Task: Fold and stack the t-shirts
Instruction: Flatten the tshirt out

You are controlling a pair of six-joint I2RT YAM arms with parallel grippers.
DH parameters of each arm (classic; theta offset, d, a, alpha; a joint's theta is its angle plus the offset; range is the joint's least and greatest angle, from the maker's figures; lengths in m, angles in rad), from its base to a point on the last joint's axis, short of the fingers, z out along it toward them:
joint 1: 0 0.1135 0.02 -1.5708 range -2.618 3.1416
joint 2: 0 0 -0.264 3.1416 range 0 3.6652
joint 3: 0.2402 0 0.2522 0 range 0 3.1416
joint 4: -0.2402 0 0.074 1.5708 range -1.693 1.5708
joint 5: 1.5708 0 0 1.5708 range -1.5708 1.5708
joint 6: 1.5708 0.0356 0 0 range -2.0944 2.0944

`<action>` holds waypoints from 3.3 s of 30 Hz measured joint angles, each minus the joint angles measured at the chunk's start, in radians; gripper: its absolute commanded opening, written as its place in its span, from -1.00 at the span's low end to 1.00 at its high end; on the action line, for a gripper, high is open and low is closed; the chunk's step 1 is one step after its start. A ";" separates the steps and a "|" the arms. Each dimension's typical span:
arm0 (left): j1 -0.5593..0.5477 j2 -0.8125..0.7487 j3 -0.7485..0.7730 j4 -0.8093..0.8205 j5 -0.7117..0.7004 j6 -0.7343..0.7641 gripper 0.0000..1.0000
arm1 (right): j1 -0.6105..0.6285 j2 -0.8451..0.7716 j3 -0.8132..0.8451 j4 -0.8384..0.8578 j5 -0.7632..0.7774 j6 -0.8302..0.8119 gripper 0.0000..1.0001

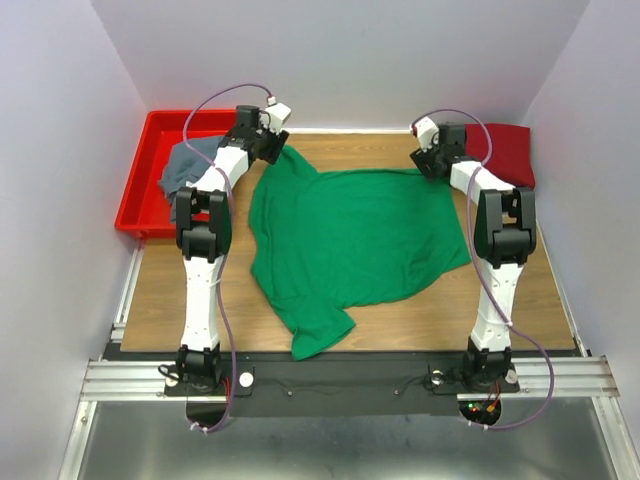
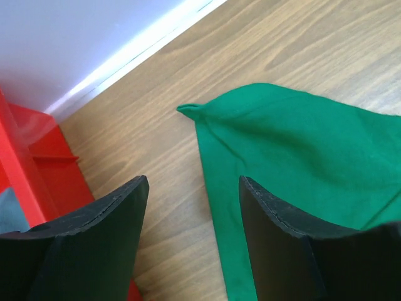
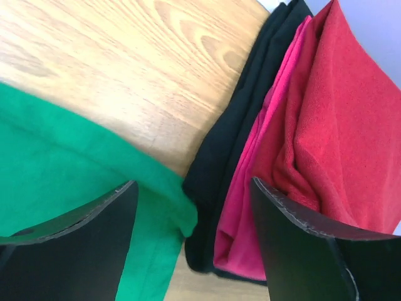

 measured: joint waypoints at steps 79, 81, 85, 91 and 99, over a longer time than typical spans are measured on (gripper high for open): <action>0.003 -0.598 -0.928 -0.275 0.030 0.092 -0.13 | -0.163 -0.303 -0.301 -0.965 -0.328 0.375 -0.11; 0.003 -0.598 -0.928 -0.275 0.030 0.093 -0.13 | -0.164 -0.295 -0.299 -0.967 -0.318 0.380 -0.12; 0.003 -0.598 -0.927 -0.275 0.030 0.093 -0.13 | -0.165 -0.292 -0.291 -0.967 -0.304 0.383 -0.13; 0.003 -0.598 -0.927 -0.276 0.033 0.093 -0.13 | -0.179 -0.292 -0.290 -0.967 -0.283 0.383 -0.06; 0.003 -0.597 -0.928 -0.275 0.035 0.093 -0.13 | -0.190 -0.283 -0.274 -0.980 -0.316 0.380 -0.20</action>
